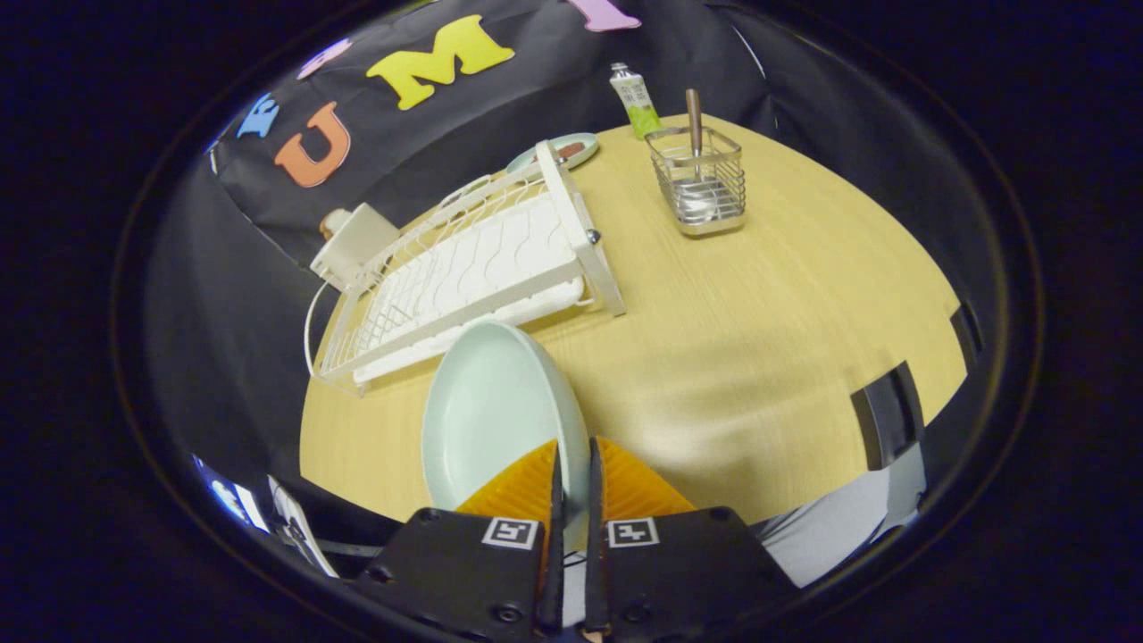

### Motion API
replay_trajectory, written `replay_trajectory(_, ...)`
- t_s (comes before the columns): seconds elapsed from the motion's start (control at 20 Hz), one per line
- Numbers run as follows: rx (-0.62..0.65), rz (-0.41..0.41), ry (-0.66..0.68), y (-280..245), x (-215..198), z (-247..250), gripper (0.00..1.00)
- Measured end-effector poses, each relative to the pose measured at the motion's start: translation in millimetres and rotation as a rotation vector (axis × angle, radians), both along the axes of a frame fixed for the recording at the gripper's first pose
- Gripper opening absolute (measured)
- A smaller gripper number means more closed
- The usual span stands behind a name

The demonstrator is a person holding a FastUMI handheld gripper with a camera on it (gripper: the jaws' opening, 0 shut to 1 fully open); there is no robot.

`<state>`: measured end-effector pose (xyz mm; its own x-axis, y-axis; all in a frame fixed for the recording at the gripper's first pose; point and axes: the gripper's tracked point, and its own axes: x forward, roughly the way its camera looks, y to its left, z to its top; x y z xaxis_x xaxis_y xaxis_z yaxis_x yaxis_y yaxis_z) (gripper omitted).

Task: Take the plate from the dish rack, then take the spoon from the basket and place it into the plate.

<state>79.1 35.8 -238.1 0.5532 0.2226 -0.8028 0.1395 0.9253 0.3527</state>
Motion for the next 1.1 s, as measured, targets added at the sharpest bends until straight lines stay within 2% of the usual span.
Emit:
replay_trajectory(0.15,0.031,0.014,0.023,-6.6,4.5,-11.5,0.15)
replay_trajectory(0.3,-0.013,0.025,0.004,-15.6,4.3,-17.2,0.21)
replay_trajectory(0.4,-0.09,0.02,-0.063,-28.0,12.9,-13.5,0.24)
replay_trajectory(0.5,-0.233,-0.021,-0.187,-51.6,30.5,-0.4,0.25)
replay_trajectory(0.55,-0.288,-0.022,-0.227,-58.1,31.0,4.2,0.29)
replay_trajectory(0.65,-0.346,-0.015,-0.284,-67.7,32.8,8.1,0.58)
replay_trajectory(0.7,-0.361,-0.016,-0.311,-72.8,34.5,12.4,0.76)
replay_trajectory(0.75,-0.376,-0.013,-0.339,-77.7,35.9,16.6,0.79)
replay_trajectory(0.95,-0.47,-0.043,-0.519,-106.1,54.9,44.9,0.83)
replay_trajectory(1.0,-0.493,-0.051,-0.559,-115.0,59.5,52.6,0.96)
replay_trajectory(1.05,-0.503,-0.067,-0.591,-122.7,65.4,57.6,1.0)
replay_trajectory(1.1,-0.5,-0.081,-0.615,-131.8,72.7,62.1,1.0)
